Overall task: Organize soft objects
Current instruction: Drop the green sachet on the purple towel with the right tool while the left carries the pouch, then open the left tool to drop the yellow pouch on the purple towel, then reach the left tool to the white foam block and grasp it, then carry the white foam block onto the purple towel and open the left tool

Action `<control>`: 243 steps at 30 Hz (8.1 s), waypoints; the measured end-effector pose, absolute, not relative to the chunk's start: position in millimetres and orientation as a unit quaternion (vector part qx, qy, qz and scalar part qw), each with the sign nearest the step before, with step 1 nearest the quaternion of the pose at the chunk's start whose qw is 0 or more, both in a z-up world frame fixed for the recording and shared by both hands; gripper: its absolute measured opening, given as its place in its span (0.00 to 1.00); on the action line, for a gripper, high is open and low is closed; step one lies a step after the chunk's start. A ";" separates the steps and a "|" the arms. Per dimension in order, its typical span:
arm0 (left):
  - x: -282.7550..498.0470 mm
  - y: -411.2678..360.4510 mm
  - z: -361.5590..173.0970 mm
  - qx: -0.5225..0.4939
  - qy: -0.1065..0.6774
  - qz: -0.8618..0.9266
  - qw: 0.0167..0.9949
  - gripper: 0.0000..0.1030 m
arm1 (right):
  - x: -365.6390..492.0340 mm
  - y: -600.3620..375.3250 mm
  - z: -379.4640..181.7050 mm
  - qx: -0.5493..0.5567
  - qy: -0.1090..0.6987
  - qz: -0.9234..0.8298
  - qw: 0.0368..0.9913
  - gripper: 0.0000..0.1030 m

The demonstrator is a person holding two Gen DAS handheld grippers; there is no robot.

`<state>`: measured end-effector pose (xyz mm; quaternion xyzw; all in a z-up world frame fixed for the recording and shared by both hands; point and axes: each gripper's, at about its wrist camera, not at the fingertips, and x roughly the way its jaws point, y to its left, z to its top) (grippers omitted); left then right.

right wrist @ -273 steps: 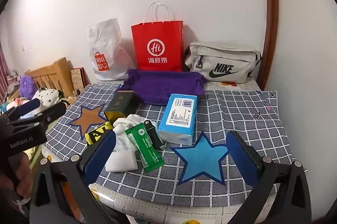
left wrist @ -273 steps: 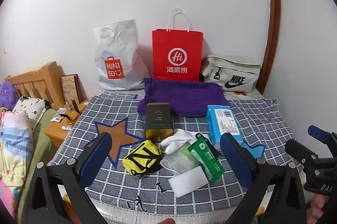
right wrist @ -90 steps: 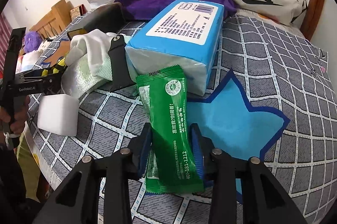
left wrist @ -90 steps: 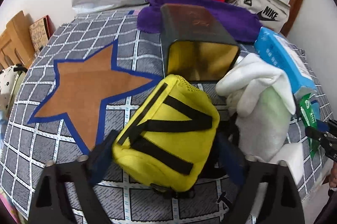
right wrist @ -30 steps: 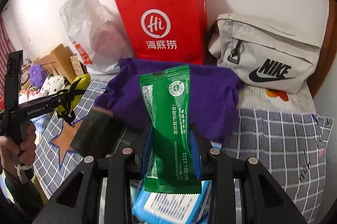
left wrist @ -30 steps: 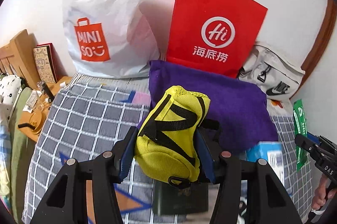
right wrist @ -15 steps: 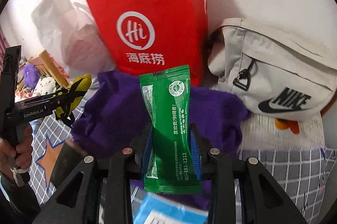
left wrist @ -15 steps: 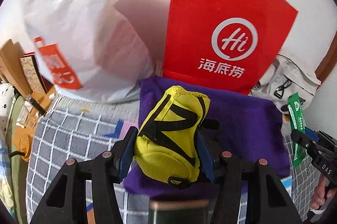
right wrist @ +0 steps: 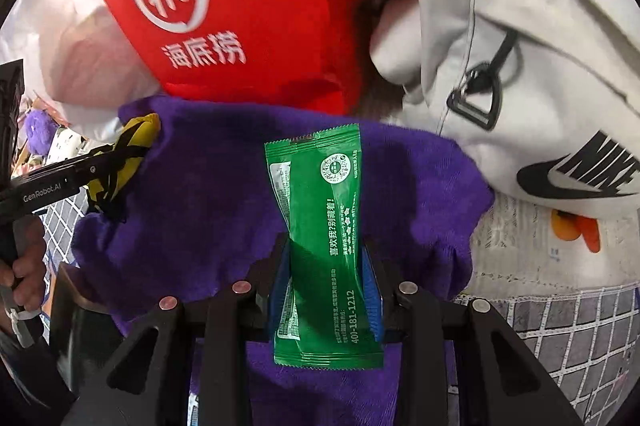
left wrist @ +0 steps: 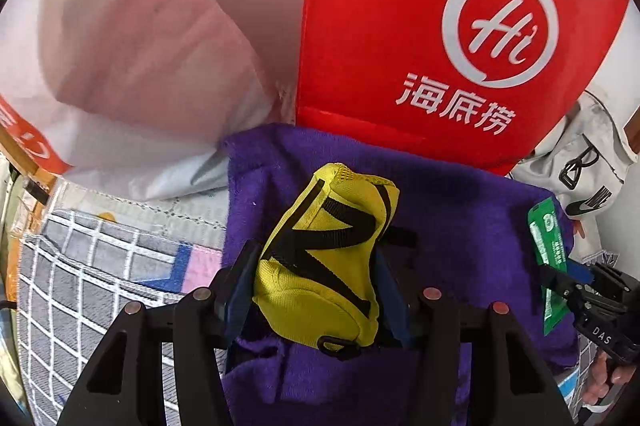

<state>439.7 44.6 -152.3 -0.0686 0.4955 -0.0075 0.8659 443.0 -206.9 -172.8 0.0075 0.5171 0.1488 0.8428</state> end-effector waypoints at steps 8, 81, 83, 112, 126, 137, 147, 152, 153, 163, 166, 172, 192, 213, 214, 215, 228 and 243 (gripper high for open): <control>452.4 51.6 -165.6 -0.082 0.508 -0.013 0.857 0.57 | 447.7 -207.1 -188.1 0.011 0.532 0.153 0.833 0.33; 122.4 71.9 -142.1 -0.083 0.471 -0.018 0.878 0.76 | 135.5 -152.4 -174.0 -0.062 0.462 0.239 0.852 0.20; 120.2 70.6 -141.5 -0.081 0.471 -0.020 0.878 0.76 | 128.5 -158.5 -167.0 -0.053 0.458 0.242 0.854 0.20; 78.2 -17.8 -180.3 -0.007 0.530 -0.124 0.839 0.79 | 80.1 -211.7 -208.8 -0.060 0.464 0.172 0.867 0.38; 74.2 -7.2 -163.7 -0.065 0.480 -0.183 0.856 0.42 | 79.8 -221.5 -201.2 -0.025 0.462 0.181 0.868 0.20; 76.5 2.3 -138.6 -0.069 0.457 -0.170 0.871 0.41 | 77.7 -224.5 -178.6 -0.011 0.450 0.181 0.875 0.20; 86.8 20.3 -115.1 -0.082 0.436 -0.139 0.885 0.41 | 80.7 -223.4 -156.0 -0.004 0.438 0.195 0.877 0.20; 90.0 26.2 -104.6 -0.086 0.428 -0.137 0.889 0.41 | 83.7 -220.3 -144.9 -0.010 0.432 0.200 0.879 0.20; 90.1 27.6 -102.0 -0.088 0.425 -0.137 0.890 0.41 | 85.3 -220.0 -142.2 -0.012 0.430 0.201 0.880 0.20; 105.7 40.9 -78.6 -0.094 0.407 -0.118 0.901 0.41 | 107.9 -218.9 -117.6 -0.015 0.412 0.201 0.888 0.20; 115.7 43.7 -76.3 -0.091 0.410 -0.106 0.901 0.41 | 118.3 -218.8 -110.2 -0.014 0.407 0.198 0.892 0.20; 137.3 48.5 -67.2 -0.096 0.406 -0.097 0.904 0.41 | 144.9 -218.9 -95.1 -0.011 0.396 0.190 0.898 0.20; 230.9 52.8 -60.4 -0.101 0.411 -0.089 0.902 0.41 | 244.0 -217.3 -69.1 0.000 0.381 0.175 0.908 0.20; 337.2 30.6 -92.1 -0.079 0.457 -0.097 0.881 0.41 | 356.1 -209.2 -98.1 0.010 0.397 0.174 0.901 0.20; 340.9 28.6 -96.0 -0.075 0.461 -0.096 0.879 0.41 | 359.6 -210.2 -103.3 0.008 0.402 0.174 0.899 0.20; 344.6 27.4 -99.4 -0.075 0.464 -0.096 0.877 0.41 | 363.5 -212.0 -109.7 0.009 0.408 0.172 0.896 0.20; 381.9 13.2 -142.3 -0.083 0.509 -0.108 0.850 0.42 | 384.1 -218.8 -147.8 0.007 0.460 0.190 0.867 0.20; 391.4 19.7 -161.8 -0.101 0.536 -0.119 0.830 0.48 | 391.2 -209.9 -181.3 -0.025 0.505 0.196 0.840 0.20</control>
